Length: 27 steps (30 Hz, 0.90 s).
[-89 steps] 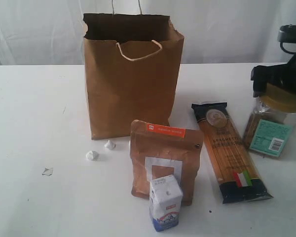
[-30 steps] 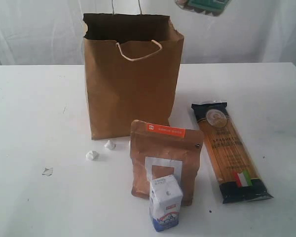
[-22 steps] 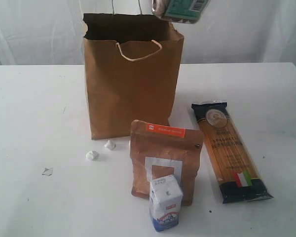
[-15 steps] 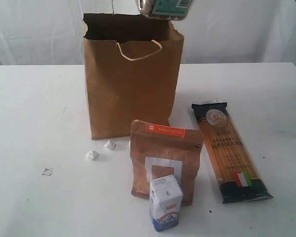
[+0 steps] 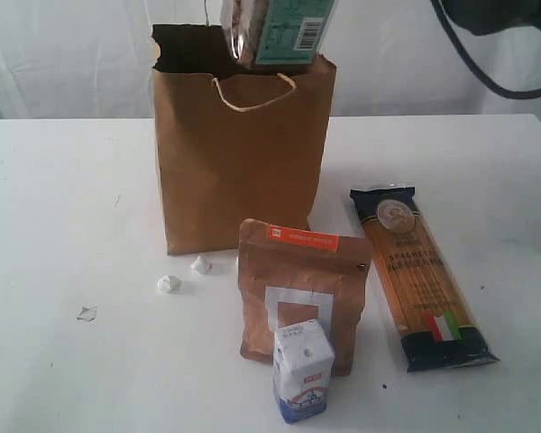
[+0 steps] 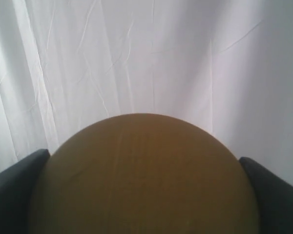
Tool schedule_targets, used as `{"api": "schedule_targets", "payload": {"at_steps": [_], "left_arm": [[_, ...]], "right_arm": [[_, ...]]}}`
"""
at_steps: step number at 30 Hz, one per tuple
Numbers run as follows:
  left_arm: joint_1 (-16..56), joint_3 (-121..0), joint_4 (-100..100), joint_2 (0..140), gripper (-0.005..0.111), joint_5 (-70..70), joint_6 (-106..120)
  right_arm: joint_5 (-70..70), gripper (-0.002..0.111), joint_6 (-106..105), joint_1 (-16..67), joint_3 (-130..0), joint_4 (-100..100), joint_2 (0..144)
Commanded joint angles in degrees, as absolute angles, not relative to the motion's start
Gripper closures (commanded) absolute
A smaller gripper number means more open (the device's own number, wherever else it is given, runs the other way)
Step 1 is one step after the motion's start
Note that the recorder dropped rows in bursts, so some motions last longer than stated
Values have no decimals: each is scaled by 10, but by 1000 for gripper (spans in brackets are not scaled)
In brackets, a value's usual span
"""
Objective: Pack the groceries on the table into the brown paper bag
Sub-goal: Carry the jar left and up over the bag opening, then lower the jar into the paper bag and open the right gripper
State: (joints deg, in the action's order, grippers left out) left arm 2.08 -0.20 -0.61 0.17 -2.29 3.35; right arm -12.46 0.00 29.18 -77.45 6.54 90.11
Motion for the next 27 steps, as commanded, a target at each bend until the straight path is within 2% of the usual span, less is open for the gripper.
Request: {"api": "schedule_targets", "payload": {"at_steps": [1,27], "left_arm": [[20,0,-15,0,107,-29,33],[20,0,-15,0,107,-29,33]], "right_arm": [[-173,108,4,301,-783,48,911],[-141,108,-77,302,-783,44,980]]}}
